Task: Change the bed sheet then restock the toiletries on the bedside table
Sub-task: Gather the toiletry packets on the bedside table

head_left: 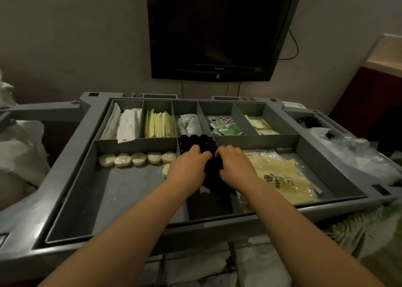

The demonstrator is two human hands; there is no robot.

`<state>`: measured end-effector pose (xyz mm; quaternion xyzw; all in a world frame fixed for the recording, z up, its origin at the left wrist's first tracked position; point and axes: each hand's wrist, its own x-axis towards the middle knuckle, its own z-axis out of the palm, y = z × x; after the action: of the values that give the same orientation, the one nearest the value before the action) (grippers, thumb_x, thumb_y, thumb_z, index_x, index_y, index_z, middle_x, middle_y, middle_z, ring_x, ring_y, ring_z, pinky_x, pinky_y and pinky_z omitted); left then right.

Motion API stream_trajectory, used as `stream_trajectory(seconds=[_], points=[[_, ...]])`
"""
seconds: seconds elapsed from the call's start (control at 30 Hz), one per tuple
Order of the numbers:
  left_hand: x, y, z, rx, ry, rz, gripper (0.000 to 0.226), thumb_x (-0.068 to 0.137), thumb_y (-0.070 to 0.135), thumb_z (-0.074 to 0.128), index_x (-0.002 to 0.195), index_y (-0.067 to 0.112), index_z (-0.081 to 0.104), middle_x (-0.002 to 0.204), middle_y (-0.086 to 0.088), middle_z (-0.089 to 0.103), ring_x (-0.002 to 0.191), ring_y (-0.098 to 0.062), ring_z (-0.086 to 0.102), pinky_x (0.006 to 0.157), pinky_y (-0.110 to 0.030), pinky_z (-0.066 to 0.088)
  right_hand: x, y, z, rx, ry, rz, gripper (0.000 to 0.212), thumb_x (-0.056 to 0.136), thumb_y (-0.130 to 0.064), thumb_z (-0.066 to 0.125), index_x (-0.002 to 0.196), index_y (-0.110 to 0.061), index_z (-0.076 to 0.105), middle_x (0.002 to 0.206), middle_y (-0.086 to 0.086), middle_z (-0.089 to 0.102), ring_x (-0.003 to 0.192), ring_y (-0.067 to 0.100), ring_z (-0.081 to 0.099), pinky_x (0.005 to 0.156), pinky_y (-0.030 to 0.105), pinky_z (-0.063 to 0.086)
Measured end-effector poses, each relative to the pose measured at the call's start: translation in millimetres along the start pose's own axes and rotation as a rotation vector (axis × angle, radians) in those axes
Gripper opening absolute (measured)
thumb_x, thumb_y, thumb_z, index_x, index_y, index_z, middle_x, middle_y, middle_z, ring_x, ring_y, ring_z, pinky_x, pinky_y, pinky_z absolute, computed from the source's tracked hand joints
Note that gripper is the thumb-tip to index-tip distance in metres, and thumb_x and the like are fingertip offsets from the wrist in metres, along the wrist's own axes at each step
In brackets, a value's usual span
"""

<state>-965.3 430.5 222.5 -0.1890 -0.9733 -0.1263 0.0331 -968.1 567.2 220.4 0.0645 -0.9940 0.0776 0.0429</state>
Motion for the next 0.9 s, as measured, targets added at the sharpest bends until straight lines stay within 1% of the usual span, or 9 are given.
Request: stream_trajectory(seconds=[0.13, 0.27, 0.33, 0.4, 0.47, 0.53, 0.6, 0.77, 0.9], points=[[6.5, 3.6, 4.0, 0.02, 0.1, -0.031, 0.044, 0.09, 0.023, 0.057, 0.131, 0.023, 0.039, 0.122, -0.004, 0.044, 0.108, -0.021, 0.049, 0.074, -0.03, 0.043, 1.6, 7.7, 3.6, 0.1, 0.045, 0.046, 0.03, 0.088, -0.016, 0.055, 0.116, -0.015, 0.043, 0.119, 0.006, 0.05, 0.108, 0.025, 0.044, 0.084, 0.034, 0.038], [3.9, 4.7, 5.5, -0.081, 0.194, -0.14, 0.053, 0.085, 0.025, 0.063, 0.13, 0.017, 0.036, 0.126, -0.003, 0.042, 0.112, -0.02, 0.046, 0.086, -0.03, 0.043, -1.2, 11.2, 8.4, 0.182, 0.041, 0.07, 0.039, 0.086, -0.017, 0.06, 0.121, -0.015, 0.042, 0.121, 0.006, 0.049, 0.111, 0.023, 0.045, 0.089, 0.034, 0.041], [-1.9, 4.5, 6.2, -0.084, 0.206, -0.188, 0.05, 0.084, 0.027, 0.064, 0.125, 0.017, 0.038, 0.125, -0.003, 0.042, 0.112, -0.02, 0.045, 0.088, -0.029, 0.04, -2.9, 12.6, 11.5, 0.195, 0.054, 0.074, 0.046, 0.085, -0.021, 0.063, 0.125, -0.014, 0.042, 0.123, 0.006, 0.047, 0.114, 0.022, 0.043, 0.093, 0.033, 0.04], [-7.5, 4.5, 8.3, -0.01, 0.171, -0.238, 0.053, 0.082, 0.035, 0.066, 0.124, 0.018, 0.038, 0.126, -0.004, 0.041, 0.115, -0.022, 0.042, 0.094, -0.032, 0.038, -3.0, 13.2, 13.2, 0.2, 0.055, 0.093, 0.053, 0.084, -0.024, 0.065, 0.13, -0.015, 0.039, 0.127, 0.007, 0.044, 0.118, 0.023, 0.04, 0.097, 0.034, 0.039], [-8.2, 3.2, 11.5, 0.037, 0.143, -0.295, 0.069, 0.08, 0.041, 0.068, 0.133, 0.017, 0.031, 0.137, -0.007, 0.03, 0.127, -0.027, 0.032, 0.104, -0.039, 0.032, -1.8, 11.7, 12.3, 0.19, 0.036, 0.118, 0.059, 0.083, -0.025, 0.065, 0.134, -0.016, 0.035, 0.132, 0.008, 0.041, 0.122, 0.025, 0.038, 0.1, 0.036, 0.038], [-1.9, 1.0, 13.7, 0.033, 0.105, -0.314, 0.092, 0.079, 0.045, 0.068, 0.146, 0.018, 0.012, 0.151, -0.01, 0.01, 0.14, -0.032, 0.014, 0.112, -0.046, 0.021, 0.3, 10.2, 11.0, 0.174, 0.022, 0.134, 0.062, 0.084, -0.024, 0.064, 0.137, -0.016, 0.032, 0.135, 0.009, 0.039, 0.125, 0.026, 0.037, 0.102, 0.038, 0.037], [5.6, -0.7, 14.6, 0.031, 0.052, -0.324, 0.103, 0.08, 0.046, 0.067, 0.149, 0.019, -0.003, 0.156, -0.009, -0.003, 0.144, -0.034, 0.002, 0.114, -0.05, 0.014, 1.0, 8.8, 9.9, 0.172, 0.005, 0.142, 0.063, 0.085, -0.024, 0.063, 0.139, -0.016, 0.031, 0.136, 0.009, 0.039, 0.126, 0.027, 0.036, 0.103, 0.039, 0.036], [6.8, -9.3, 14.6, -0.038, -0.001, -0.291, 0.1, 0.083, 0.048, 0.063, 0.151, 0.018, -0.004, 0.159, -0.008, -0.005, 0.146, -0.03, -0.006, 0.116, -0.052, 0.005, -1.6, 4.2, 1.6, 0.215, 0.01, 0.169, 0.069, 0.087, -0.03, 0.061, 0.145, -0.017, 0.025, 0.147, 0.006, 0.031, 0.134, 0.027, 0.03, 0.108, 0.038, 0.031], [-11.5, -27.9, -5.0, -0.038, 0.016, -0.248, 0.075, 0.092, 0.05, 0.048, 0.149, 0.016, 0.016, 0.159, -0.005, -0.002, 0.146, -0.027, -0.01, 0.116, -0.052, 0.002, 6.2, -32.4, -13.6, 0.218, 0.11, 0.035, 0.06, 0.09, -0.032, 0.056, 0.144, -0.02, 0.032, 0.155, 0.002, 0.019, 0.14, 0.029, 0.021, 0.113, 0.042, 0.025]])
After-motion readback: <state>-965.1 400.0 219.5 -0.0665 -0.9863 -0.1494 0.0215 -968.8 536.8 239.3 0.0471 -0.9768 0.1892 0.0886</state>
